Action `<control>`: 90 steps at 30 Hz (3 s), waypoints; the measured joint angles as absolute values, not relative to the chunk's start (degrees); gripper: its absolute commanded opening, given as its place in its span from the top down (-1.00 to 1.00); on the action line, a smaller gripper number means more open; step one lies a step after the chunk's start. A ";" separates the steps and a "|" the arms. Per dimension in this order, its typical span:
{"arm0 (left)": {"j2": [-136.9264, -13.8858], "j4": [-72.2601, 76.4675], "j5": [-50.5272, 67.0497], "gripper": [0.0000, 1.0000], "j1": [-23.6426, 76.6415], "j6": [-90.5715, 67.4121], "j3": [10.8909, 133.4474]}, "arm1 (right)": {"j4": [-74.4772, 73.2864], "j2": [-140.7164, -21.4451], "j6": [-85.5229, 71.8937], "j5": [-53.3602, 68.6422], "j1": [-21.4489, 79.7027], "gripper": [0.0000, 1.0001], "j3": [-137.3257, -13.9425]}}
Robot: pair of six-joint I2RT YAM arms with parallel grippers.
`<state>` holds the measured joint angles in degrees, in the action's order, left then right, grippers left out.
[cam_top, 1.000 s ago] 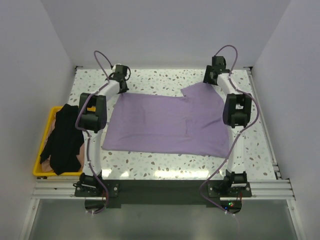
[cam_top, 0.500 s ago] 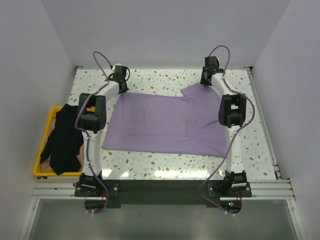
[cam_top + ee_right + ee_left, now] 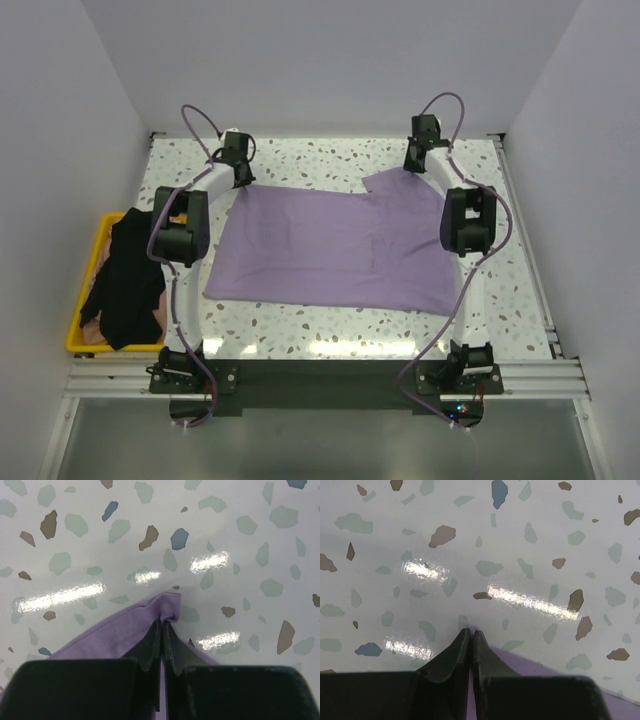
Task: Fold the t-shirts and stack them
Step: Fold the tshirt
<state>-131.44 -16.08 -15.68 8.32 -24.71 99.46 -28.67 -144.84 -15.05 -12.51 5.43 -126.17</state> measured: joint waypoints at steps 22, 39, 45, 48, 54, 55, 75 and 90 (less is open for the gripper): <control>-130.89 -15.86 -13.08 0.80 5.63 -25.54 99.39 | -23.35 -125.49 -18.59 -9.39 2.17 1.00 -112.16; -121.67 -13.08 -11.07 0.88 4.01 -26.41 92.97 | -20.25 -108.01 -21.65 -7.97 2.07 1.00 -89.95; -118.80 -12.97 -11.09 0.89 3.64 -26.98 88.55 | -19.22 -99.39 -23.83 -7.88 2.04 1.00 -80.40; -117.16 -12.95 -11.18 0.91 3.64 -27.46 86.76 | -18.81 -95.57 -24.75 -7.75 2.02 1.00 -75.83; -112.75 -13.04 -11.68 0.92 3.64 -28.53 81.97 | -18.90 -88.05 -25.96 -7.49 1.85 1.00 -67.57; -112.12 -13.02 -11.77 0.92 3.64 -28.84 81.32 | -18.79 -87.00 -26.11 -7.42 1.85 1.00 -66.57; -102.48 -14.33 -12.82 0.91 3.60 -30.98 70.17 | -19.66 -73.69 -27.64 -4.89 1.85 1.00 -54.17; -96.53 -14.52 -13.17 0.80 3.57 -33.65 60.90 | -20.01 -66.72 -28.40 -3.36 1.85 1.00 -46.65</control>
<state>-96.53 -14.52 -13.17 3.57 -33.65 60.90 -20.01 -66.72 -28.40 -3.36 1.85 -46.65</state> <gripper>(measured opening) 0.095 0.014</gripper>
